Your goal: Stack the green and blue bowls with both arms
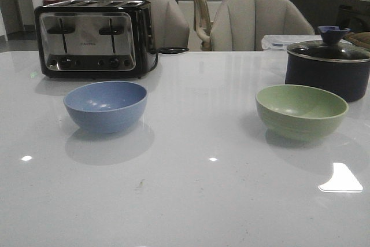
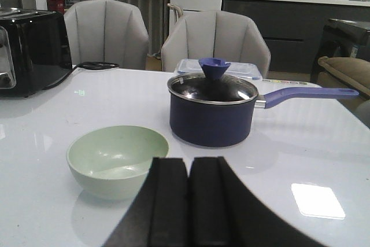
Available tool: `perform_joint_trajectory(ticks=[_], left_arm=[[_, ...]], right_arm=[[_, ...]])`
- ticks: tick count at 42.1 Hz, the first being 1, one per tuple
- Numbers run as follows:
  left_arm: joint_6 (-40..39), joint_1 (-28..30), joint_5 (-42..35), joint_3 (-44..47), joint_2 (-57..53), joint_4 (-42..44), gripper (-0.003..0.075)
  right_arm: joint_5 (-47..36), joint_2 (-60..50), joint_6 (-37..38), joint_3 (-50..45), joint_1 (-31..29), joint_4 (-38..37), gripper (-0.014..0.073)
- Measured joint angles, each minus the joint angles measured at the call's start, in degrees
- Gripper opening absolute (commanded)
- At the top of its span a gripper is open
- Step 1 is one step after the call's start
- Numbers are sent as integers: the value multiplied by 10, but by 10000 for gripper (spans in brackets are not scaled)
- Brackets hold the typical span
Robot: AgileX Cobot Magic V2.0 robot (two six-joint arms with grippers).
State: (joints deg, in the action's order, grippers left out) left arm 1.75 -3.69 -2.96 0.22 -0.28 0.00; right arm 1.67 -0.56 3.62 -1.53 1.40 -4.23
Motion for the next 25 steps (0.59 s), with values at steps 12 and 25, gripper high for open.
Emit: perform_joint_trajectory(ticks=[12, 25], left_arm=[[0, 0, 30, -140, 1, -15, 102], [0, 0, 198, -365, 113, -25, 102]], right_arm=[[89, 4, 0, 181, 0, 0, 43], [242, 141, 0, 377, 0, 0, 43]])
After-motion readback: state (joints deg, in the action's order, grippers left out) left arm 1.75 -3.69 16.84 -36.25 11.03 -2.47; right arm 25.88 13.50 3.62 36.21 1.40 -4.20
